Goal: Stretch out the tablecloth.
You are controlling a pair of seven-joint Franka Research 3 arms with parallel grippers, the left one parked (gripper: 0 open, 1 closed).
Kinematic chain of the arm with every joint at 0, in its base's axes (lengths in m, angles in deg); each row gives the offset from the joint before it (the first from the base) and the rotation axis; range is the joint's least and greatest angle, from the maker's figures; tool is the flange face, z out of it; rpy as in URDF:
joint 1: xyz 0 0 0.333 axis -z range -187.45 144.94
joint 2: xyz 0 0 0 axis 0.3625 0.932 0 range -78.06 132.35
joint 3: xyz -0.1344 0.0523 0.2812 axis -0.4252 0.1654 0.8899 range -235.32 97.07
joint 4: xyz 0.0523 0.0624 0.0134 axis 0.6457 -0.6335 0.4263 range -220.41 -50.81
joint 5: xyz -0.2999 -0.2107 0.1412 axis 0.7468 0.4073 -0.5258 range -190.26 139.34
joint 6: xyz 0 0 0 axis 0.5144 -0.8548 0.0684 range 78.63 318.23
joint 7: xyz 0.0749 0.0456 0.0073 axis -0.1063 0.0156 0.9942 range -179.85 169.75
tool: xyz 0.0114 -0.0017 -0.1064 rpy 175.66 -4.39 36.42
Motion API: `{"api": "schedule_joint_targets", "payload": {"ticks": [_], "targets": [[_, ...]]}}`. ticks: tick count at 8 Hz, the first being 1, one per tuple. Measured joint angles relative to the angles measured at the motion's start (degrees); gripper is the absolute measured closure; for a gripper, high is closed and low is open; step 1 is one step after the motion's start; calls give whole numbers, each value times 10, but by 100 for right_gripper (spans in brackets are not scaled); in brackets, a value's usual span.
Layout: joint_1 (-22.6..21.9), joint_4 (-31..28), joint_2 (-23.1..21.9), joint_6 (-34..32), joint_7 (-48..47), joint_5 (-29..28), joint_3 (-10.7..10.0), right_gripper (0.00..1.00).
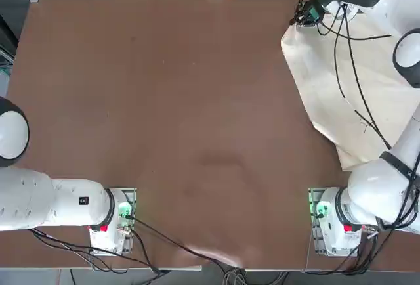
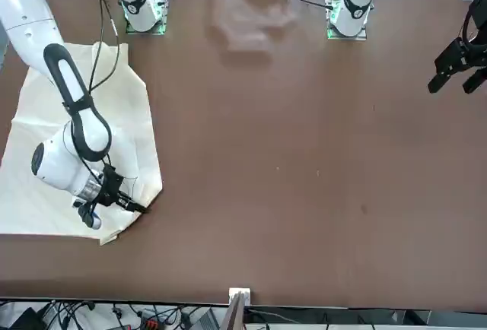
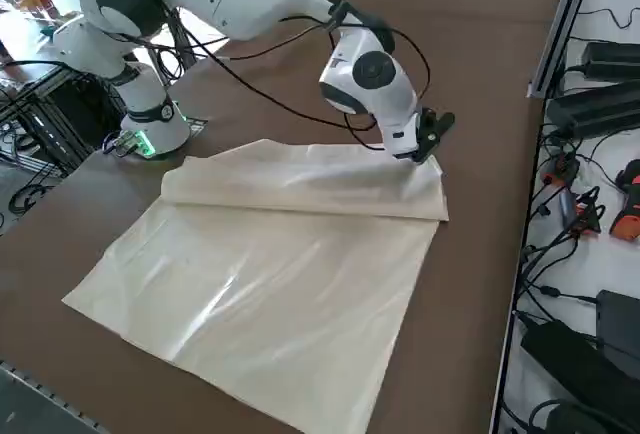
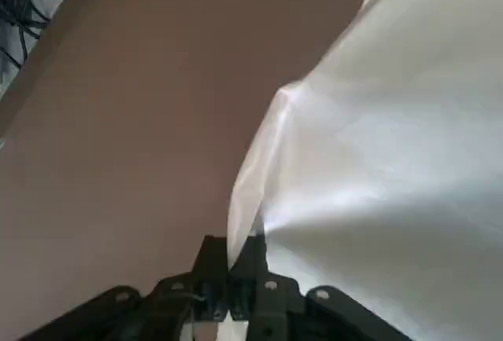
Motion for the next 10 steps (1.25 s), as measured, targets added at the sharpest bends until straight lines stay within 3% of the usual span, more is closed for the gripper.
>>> {"api": "schedule_joint_targets", "payload": {"ticks": [7,10], "targets": [[-28,113,70,-81,-81,-162,-1,98],[-29,131,85,-101,-85,-182,0,98]]}}
